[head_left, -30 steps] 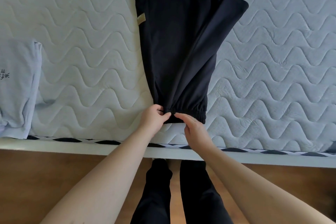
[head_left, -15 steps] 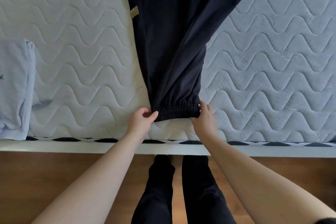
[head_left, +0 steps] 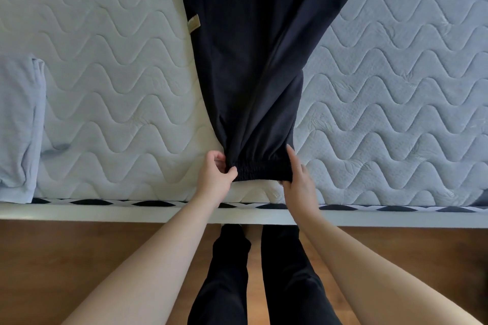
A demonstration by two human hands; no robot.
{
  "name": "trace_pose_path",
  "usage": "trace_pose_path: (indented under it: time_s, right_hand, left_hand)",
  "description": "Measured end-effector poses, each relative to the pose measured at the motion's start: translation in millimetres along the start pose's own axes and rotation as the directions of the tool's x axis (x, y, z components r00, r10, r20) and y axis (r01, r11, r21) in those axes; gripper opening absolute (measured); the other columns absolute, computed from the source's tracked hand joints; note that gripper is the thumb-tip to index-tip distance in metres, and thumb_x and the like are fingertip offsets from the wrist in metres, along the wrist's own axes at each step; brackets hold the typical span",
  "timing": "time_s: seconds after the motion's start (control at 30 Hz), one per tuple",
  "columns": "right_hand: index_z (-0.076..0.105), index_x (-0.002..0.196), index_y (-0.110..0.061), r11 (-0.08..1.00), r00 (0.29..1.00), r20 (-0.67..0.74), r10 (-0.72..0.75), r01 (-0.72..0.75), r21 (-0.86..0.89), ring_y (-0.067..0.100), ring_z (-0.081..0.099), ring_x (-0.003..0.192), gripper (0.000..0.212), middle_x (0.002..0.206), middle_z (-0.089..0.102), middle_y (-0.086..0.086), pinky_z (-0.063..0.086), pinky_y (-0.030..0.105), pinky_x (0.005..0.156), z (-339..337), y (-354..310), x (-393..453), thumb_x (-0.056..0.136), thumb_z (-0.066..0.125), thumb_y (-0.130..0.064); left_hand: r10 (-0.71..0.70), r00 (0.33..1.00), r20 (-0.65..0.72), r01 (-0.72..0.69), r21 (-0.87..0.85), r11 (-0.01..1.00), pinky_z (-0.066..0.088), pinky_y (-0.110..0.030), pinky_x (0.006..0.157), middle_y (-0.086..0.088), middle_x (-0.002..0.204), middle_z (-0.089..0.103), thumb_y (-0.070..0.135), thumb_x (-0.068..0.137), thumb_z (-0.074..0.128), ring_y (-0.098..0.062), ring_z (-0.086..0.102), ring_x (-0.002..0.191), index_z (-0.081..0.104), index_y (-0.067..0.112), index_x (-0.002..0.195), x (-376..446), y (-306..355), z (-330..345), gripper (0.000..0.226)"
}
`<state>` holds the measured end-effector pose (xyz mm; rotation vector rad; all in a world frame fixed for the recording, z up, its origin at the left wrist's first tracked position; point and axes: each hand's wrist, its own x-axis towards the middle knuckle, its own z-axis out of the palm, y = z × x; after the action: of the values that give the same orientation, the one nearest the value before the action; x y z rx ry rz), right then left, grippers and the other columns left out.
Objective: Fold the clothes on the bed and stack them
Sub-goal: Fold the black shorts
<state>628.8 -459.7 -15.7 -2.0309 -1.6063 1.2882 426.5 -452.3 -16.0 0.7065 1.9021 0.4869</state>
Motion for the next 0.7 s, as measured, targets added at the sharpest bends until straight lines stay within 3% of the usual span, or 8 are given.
trace_pose_path:
  time_s: [0.13, 0.23, 0.33, 0.43, 0.47, 0.53, 0.6, 0.7]
  right_hand:
    - [0.024, 0.143, -0.056, 0.996, 0.993, 0.078, -0.088, 0.086, 0.027, 0.005, 0.06, 0.085, 0.079, 0.122, 0.047, -0.008, 0.049, 0.019, 0.077, 4, 9, -15, 0.093, 0.046, 0.001]
    - [0.036, 0.14, -0.051, 0.996, 0.983, 0.159, -0.086, 0.083, 0.025, 0.002, 0.058, 0.089, 0.056, 0.131, 0.042, -0.018, 0.042, 0.009, 0.074, 8, 11, -18, 0.095, 0.049, -0.019]
    - [0.051, 0.126, -0.054, 0.977, 0.99, 0.132, 0.05, -0.075, 0.197, 0.0, 0.057, 0.075, 0.032, 0.114, 0.055, -0.016, 0.042, 0.015, 0.072, 10, 3, -8, 0.096, 0.043, -0.044]
    - [0.055, 0.109, -0.053, 0.921, 0.973, 0.066, 0.222, -0.231, 0.315, 0.0, 0.047, 0.056, 0.021, 0.085, 0.059, -0.007, 0.044, 0.023, 0.058, 14, -4, 4, 0.097, 0.05, -0.037]
    - [0.051, 0.111, -0.052, 0.9, 0.963, 0.055, 0.262, -0.265, 0.346, -0.002, 0.051, 0.058, 0.022, 0.087, 0.059, -0.009, 0.045, 0.022, 0.058, 14, -5, 6, 0.096, 0.055, -0.035]
    - [0.046, 0.12, -0.041, 0.8, 0.93, 0.077, 0.361, -0.351, 0.487, -0.003, 0.062, 0.079, 0.036, 0.1, 0.064, -0.009, 0.049, 0.022, 0.068, 13, -4, 9, 0.091, 0.066, -0.034]
    - [0.055, 0.121, -0.023, 0.671, 0.889, 0.185, 0.419, -0.44, 0.597, 0.01, 0.066, 0.1, 0.036, 0.11, 0.069, -0.001, 0.053, 0.027, 0.081, 10, -1, 11, 0.089, 0.07, -0.029]
    - [0.063, 0.113, -0.008, 0.534, 0.863, 0.319, 0.392, -0.496, 0.685, 0.018, 0.069, 0.101, 0.026, 0.113, 0.07, 0.011, 0.055, 0.026, 0.08, 1, -1, 12, 0.091, 0.067, -0.021]
  left_hand:
    - [-0.021, 0.999, -0.045, 0.019, -0.061, 0.998, 0.039, -0.015, 0.063, 0.013, 0.098, 0.058, 0.021, 0.085, 0.066, -0.001, 0.058, 0.085, 0.044, 0.03, 0.11, -8, -9, -2, 0.035]
    - [-0.085, 0.996, -0.038, 0.08, -0.129, 0.988, 0.039, -0.013, 0.068, 0.016, 0.104, 0.06, 0.026, 0.087, 0.065, 0.003, 0.058, 0.091, 0.045, 0.028, 0.12, -7, -12, -10, 0.038]
    - [-0.14, 0.989, 0.045, 0.145, -0.137, 0.98, 0.041, -0.021, 0.08, 0.011, 0.111, 0.064, 0.032, 0.088, 0.063, -0.004, 0.06, 0.1, 0.056, 0.019, 0.125, 0, -14, -14, 0.04]
    - [-0.226, 0.96, 0.167, 0.258, -0.21, 0.943, 0.038, -0.03, 0.092, 0.006, 0.118, 0.065, 0.033, 0.09, 0.064, -0.012, 0.057, 0.112, 0.062, 0.016, 0.121, 0, -15, -17, 0.036]
    - [-0.245, 0.948, 0.204, 0.291, -0.241, 0.926, 0.04, -0.032, 0.095, 0.004, 0.118, 0.066, 0.032, 0.091, 0.064, -0.014, 0.058, 0.113, 0.063, 0.016, 0.118, -1, -14, -18, 0.031]
    - [-0.248, 0.936, 0.249, 0.317, -0.294, 0.902, 0.047, -0.033, 0.094, -0.001, 0.118, 0.066, 0.026, 0.093, 0.063, -0.018, 0.061, 0.109, 0.063, 0.015, 0.113, -5, -11, -20, 0.023]
    - [-0.219, 0.939, 0.265, 0.309, -0.375, 0.874, 0.053, -0.031, 0.086, -0.006, 0.117, 0.065, 0.018, 0.095, 0.06, -0.023, 0.063, 0.104, 0.062, 0.014, 0.108, -9, -5, -22, 0.014]
    - [-0.146, 0.953, 0.266, 0.26, -0.468, 0.845, 0.056, -0.034, 0.089, -0.014, 0.116, 0.067, 0.011, 0.096, 0.054, -0.031, 0.066, 0.106, 0.06, 0.007, 0.109, -17, 9, -28, 0.014]
